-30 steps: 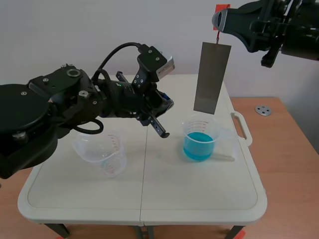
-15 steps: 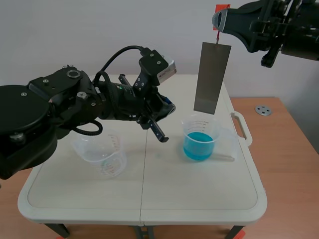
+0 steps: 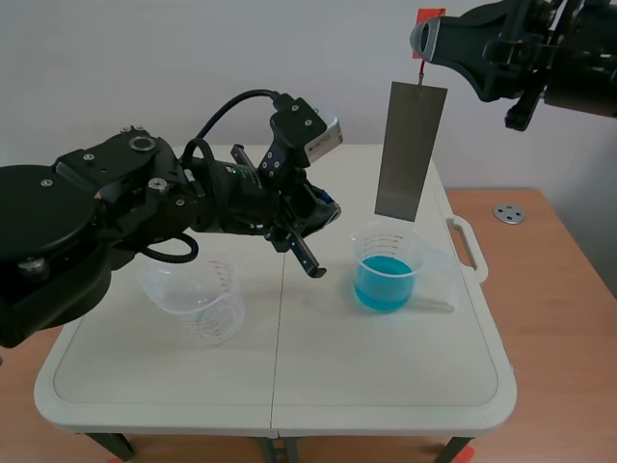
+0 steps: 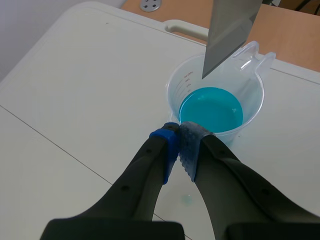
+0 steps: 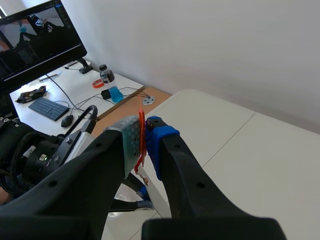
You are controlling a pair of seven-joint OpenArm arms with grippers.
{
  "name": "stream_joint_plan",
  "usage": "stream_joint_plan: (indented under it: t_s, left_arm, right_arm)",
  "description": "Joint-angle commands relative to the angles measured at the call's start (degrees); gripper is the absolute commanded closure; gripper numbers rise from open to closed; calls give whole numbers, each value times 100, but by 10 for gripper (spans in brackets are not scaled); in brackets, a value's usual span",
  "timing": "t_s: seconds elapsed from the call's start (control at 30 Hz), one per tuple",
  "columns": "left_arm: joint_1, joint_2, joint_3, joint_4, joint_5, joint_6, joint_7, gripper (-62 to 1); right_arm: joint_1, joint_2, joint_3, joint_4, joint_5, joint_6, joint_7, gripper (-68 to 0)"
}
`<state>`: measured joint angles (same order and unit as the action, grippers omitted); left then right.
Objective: Hold the metal plate by the orange handle, dip it into the blue solution, take it out and point at it, then put the plate back in the beaker on the left.
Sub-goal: 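Raise the plate and point at it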
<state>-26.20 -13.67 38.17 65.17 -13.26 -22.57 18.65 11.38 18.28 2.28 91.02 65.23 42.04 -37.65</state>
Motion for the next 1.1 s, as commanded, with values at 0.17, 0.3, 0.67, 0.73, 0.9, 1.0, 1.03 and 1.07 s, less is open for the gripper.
stream_joint_plan:
  t_s: [0.17,0.3,0.67,0.73,0.9,1.0,1.03,1.07]
  left_arm:
    - [-48,-107,-20,81,-42,101,-151,-19]
    - [-9,-442,-35,103,-66,398,-330,-19]
    - [1268,-2131,-1220,1403,-94,1447,-1147,-19]
    - [1714,-2437,-1598,1707,-107,1585,-1279,-19]
    - [3018,-3005,-2702,2286,-109,2004,-1517,-19]
    - [3860,-3176,-3412,2468,-107,2229,-1611,-19]
    - [4142,-3213,-3657,2509,-107,2308,-1613,-19]
    - [4430,-3228,-3906,2538,-105,2352,-1617,-19]
  right_arm:
    - [85,59,44,129,122,68,70,-15]
    - [85,59,44,129,120,68,70,-15]
    - [138,57,44,129,125,68,79,-15]
    - [201,44,44,129,122,68,70,-15]
    - [372,26,28,129,168,68,83,-15]
    - [472,13,22,129,205,68,87,-15]
    - [503,11,20,129,240,68,90,-15]
    - [546,11,-7,129,286,68,92,-15]
